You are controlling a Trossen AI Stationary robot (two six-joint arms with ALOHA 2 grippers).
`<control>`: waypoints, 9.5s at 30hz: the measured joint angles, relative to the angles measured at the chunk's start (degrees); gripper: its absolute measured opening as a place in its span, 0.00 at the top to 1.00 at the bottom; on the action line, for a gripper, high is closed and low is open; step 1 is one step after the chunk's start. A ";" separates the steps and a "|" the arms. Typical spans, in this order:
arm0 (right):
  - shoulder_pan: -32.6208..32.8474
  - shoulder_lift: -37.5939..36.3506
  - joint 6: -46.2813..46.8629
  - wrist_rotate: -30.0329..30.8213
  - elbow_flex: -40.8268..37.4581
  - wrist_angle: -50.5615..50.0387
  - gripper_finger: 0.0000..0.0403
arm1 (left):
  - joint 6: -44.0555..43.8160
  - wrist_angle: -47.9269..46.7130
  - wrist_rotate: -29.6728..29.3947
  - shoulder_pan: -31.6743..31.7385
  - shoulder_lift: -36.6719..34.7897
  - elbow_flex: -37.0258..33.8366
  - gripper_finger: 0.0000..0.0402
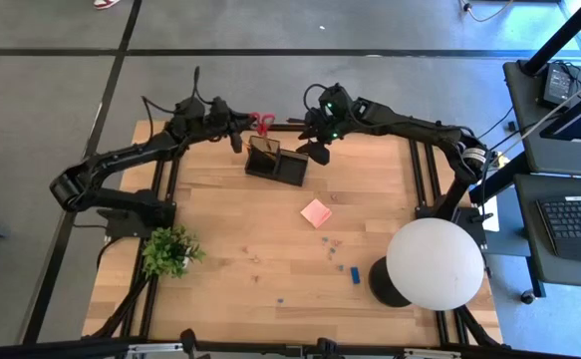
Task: Pick and place office supplies into organizer
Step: Put the red scissors into the black desk organizer, then put the pink sticky notes into the black desk organizer, then put the pink binder clip into the black desk organizer
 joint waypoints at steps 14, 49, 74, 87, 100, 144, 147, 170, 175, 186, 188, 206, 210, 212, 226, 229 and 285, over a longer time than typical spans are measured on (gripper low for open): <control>0.00 0.00 -0.02 0.00 0.00 -0.08 0.40 | -2.62 4.41 1.75 -0.39 6.03 -0.65 0.91; 0.02 0.00 -1.31 0.00 -0.02 -0.13 0.40 | -13.35 22.30 0.51 1.07 7.51 -13.14 0.78; 2.63 -3.73 -8.76 0.10 -0.04 -3.64 0.40 | -13.03 22.77 18.83 -0.22 -8.53 -13.13 0.67; 12.58 -6.14 -14.69 3.90 -0.04 -20.17 0.40 | -11.91 21.91 21.01 -15.47 -11.13 -13.09 0.67; 21.18 -6.19 -30.91 20.27 -1.96 -25.04 0.41 | -11.81 15.78 20.64 -18.08 -11.11 -13.09 0.67; 28.65 2.49 -38.80 20.50 -30.47 9.48 0.61 | -10.38 14.58 20.64 -18.08 -11.07 -13.09 0.67; 28.70 2.53 -38.82 20.50 -30.49 9.35 0.68 | -10.38 14.56 20.64 -18.08 -11.07 -13.09 0.67; 26.72 3.19 -37.14 25.80 -17.42 -5.68 0.99 | -10.36 14.56 20.44 -18.07 -11.07 -13.09 0.67; 24.66 3.15 -33.64 25.18 -7.43 -13.06 0.99 | -10.36 14.58 20.45 -18.08 -11.07 -13.09 0.67; 19.56 2.91 -9.03 32.54 12.87 -17.29 1.00 | -10.36 14.56 20.47 -18.05 -11.07 -13.09 0.67; 18.68 3.22 -4.49 32.66 14.44 -16.93 1.00 | -10.36 14.56 20.47 -18.05 -11.07 -13.09 0.67; 15.87 18.97 -2.74 37.05 18.25 -19.11 1.00 | -12.23 14.14 20.47 -18.05 -11.07 -13.09 0.67; 14.77 20.64 -1.31 37.00 18.25 -18.37 1.00 | -12.79 14.08 20.47 -18.05 -11.07 -13.09 0.67; 14.43 21.40 -1.20 36.98 18.25 -18.38 1.00 | -12.86 13.76 20.48 -18.05 -11.07 -13.09 0.67; 14.43 24.70 1.18 31.37 18.27 -15.35 1.00 | -11.87 12.74 20.49 -17.94 -11.07 -13.09 0.67; 14.43 24.70 1.42 31.35 18.27 -14.40 1.00 | -11.87 12.74 20.49 -17.94 -11.07 -13.11 0.67; 22.15 10.37 2.75 24.15 13.90 -38.77 0.55 | -11.87 10.79 21.20 -18.08 -11.08 -13.11 0.67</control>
